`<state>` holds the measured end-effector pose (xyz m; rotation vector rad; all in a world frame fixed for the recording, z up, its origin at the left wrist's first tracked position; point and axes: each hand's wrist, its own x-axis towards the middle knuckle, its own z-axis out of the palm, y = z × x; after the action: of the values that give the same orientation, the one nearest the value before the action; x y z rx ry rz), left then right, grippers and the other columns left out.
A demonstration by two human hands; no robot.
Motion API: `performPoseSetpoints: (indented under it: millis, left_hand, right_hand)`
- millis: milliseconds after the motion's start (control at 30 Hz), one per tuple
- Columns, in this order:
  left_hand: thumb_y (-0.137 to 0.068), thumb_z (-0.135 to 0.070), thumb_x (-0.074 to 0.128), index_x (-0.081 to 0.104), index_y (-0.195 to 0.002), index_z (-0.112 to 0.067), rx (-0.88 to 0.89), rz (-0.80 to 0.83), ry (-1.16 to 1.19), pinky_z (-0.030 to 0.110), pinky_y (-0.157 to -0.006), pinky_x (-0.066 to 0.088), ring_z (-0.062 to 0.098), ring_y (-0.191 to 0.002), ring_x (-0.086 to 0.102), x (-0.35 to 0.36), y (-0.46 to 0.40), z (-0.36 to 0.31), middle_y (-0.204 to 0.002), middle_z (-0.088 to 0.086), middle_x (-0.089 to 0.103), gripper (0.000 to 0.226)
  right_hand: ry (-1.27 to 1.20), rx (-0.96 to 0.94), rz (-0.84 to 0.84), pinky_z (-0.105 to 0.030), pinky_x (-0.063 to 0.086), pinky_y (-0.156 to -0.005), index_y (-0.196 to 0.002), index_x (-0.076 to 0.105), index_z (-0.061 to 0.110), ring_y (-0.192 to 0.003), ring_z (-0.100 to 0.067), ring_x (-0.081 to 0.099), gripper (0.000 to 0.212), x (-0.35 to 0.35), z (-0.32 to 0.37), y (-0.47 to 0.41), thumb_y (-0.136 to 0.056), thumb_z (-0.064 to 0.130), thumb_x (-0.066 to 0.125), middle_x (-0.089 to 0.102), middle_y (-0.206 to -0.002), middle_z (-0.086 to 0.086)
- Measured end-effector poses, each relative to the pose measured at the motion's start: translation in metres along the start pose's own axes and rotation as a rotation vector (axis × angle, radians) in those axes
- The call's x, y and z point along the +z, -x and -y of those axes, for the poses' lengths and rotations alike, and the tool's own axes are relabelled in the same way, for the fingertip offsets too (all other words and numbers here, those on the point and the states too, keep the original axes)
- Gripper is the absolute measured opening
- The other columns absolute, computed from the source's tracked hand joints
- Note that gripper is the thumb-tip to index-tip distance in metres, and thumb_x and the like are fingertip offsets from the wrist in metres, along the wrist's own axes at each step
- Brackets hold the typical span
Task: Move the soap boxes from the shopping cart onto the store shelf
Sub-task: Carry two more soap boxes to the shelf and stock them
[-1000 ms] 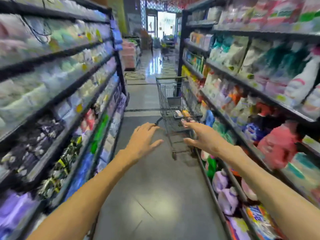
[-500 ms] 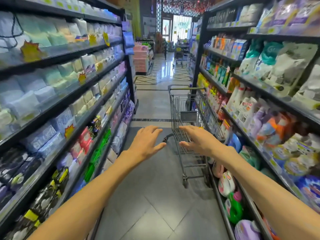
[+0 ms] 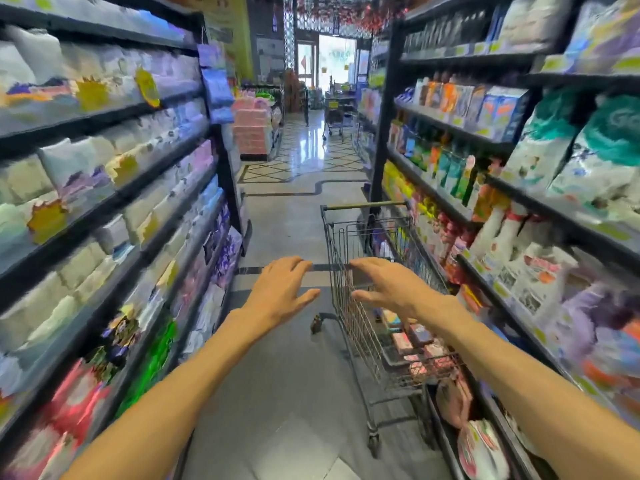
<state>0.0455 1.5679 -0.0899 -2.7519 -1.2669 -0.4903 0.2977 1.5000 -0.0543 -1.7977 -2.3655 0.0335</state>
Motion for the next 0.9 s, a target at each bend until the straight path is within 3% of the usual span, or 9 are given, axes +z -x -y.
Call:
performPoseSetpoints:
  millis: [100, 233, 367, 533, 667, 900]
  left_hand:
    - [-0.091, -0.058, 0.055, 0.053, -0.137, -0.013, 0.068, 0.010, 0.034, 0.045, -0.104, 0.046, 0.030, -0.125, 0.054, 0.025, -0.078, 0.035, -0.135, 0.010, 0.057, 0.065]
    - [-0.090, -0.063, 0.045, 0.054, -0.136, -0.013, 0.182, 0.027, 0.076, 0.045, -0.101, 0.048, 0.030, -0.123, 0.055, 0.053, -0.184, 0.063, -0.134, 0.010, 0.058, 0.069]
    - [-0.094, -0.057, 0.055, 0.049, -0.141, -0.015, 0.316, 0.077, 0.116, 0.044, -0.105, 0.045, 0.028, -0.128, 0.051, 0.092, -0.284, 0.065, -0.139, 0.007, 0.054, 0.063]
    - [-0.095, -0.059, 0.050, 0.044, -0.145, -0.017, 0.484, 0.154, 0.159, 0.044, -0.105, 0.045, 0.029, -0.131, 0.049, 0.151, -0.399, 0.043, -0.143, 0.006, 0.050, 0.066]
    - [-0.092, -0.069, 0.030, 0.044, -0.145, -0.016, 0.619, 0.199, 0.153, 0.047, -0.103, 0.047, 0.031, -0.130, 0.050, 0.204, -0.479, 0.014, -0.142, 0.008, 0.051, 0.076]
    - [-0.096, -0.058, 0.050, 0.045, -0.145, -0.015, 0.833, 0.301, 0.201, 0.045, -0.103, 0.047, 0.029, -0.129, 0.049, 0.281, -0.572, -0.056, -0.140, 0.007, 0.051, 0.066]
  right_hand:
    - [-0.002, 0.063, -0.009, -0.039, 0.040, -0.111, -0.152, 0.034, 0.021, -0.137, -0.021, 0.045, 0.073, 0.012, -0.043, -0.060, -0.092, 0.053, 0.059, 0.045, -0.151, -0.001]
    - [-0.046, 0.201, -0.019, -0.037, 0.038, -0.113, -0.153, 0.033, 0.023, -0.140, -0.018, 0.042, 0.073, 0.016, -0.097, -0.119, -0.092, 0.053, 0.060, 0.042, -0.154, 0.003]
    - [-0.082, 0.361, -0.023, -0.038, 0.040, -0.112, -0.153, 0.031, 0.025, -0.139, -0.017, 0.042, 0.072, 0.014, -0.155, -0.154, -0.093, 0.053, 0.060, 0.041, -0.154, 0.004]
    - [-0.095, 0.573, -0.028, -0.039, 0.041, -0.111, -0.154, 0.030, 0.024, -0.140, -0.019, 0.041, 0.075, 0.017, -0.237, -0.179, -0.092, 0.054, 0.060, 0.039, -0.156, 0.002]
    - [-0.079, 0.727, -0.066, -0.036, 0.042, -0.109, -0.152, 0.032, 0.024, -0.137, -0.018, 0.045, 0.072, 0.028, -0.307, -0.185, -0.092, 0.054, 0.060, 0.042, -0.153, 0.003]
    - [-0.136, 1.024, -0.096, -0.040, 0.045, -0.105, -0.153, 0.031, 0.026, -0.136, -0.022, 0.045, 0.070, 0.052, -0.384, -0.169, -0.094, 0.051, 0.059, 0.043, -0.153, 0.000]
